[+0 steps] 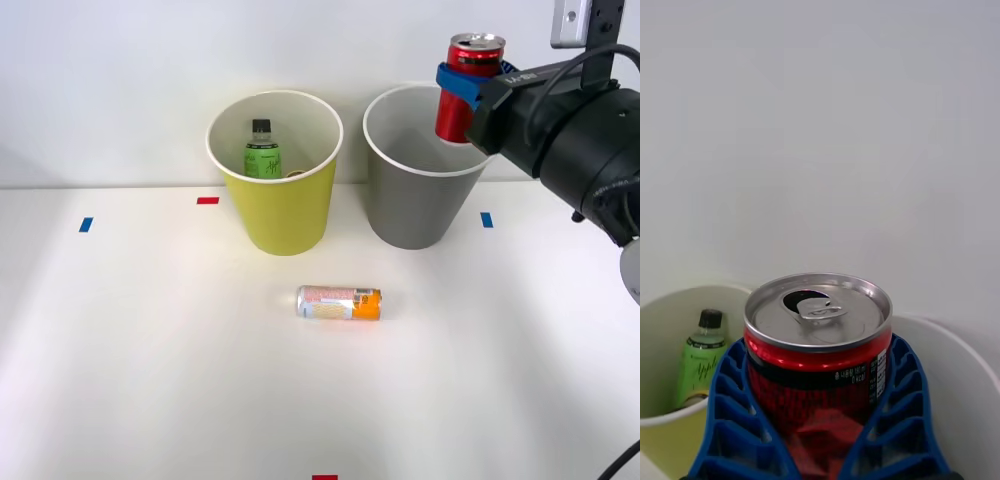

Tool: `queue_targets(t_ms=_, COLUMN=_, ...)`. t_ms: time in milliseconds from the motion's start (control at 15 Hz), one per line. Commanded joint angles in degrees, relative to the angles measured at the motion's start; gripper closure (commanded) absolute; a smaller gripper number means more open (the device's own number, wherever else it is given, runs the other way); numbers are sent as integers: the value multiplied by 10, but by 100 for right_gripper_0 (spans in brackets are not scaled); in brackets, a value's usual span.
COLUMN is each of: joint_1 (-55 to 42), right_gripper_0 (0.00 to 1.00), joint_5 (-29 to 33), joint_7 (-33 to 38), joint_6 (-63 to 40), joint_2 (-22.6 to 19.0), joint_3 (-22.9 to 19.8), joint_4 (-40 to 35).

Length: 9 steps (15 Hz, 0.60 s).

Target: Put cans in the gray bin, plastic bottles in the light green bin

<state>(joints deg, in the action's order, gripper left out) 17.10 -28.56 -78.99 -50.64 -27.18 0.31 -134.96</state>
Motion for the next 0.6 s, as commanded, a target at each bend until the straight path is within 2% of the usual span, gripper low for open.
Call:
queue_targets(t_ms=67, joint_1=43, right_gripper_0=99, joint_5=0, joint_7=-10, joint_6=35, joint_2=11, joint_3=1, joint_4=63)
queue_targets(t_ms=333, joint_1=101, right_gripper_0=98, joint_5=54, joint_7=-13, joint_6=74, joint_2=27, joint_3=29, joint_4=160)
queue_targets(t_ms=600, joint_1=102, right_gripper_0=98, joint_5=101, joint_7=-7, joint_6=144, joint_2=26, joint_3=64, joint_4=224)
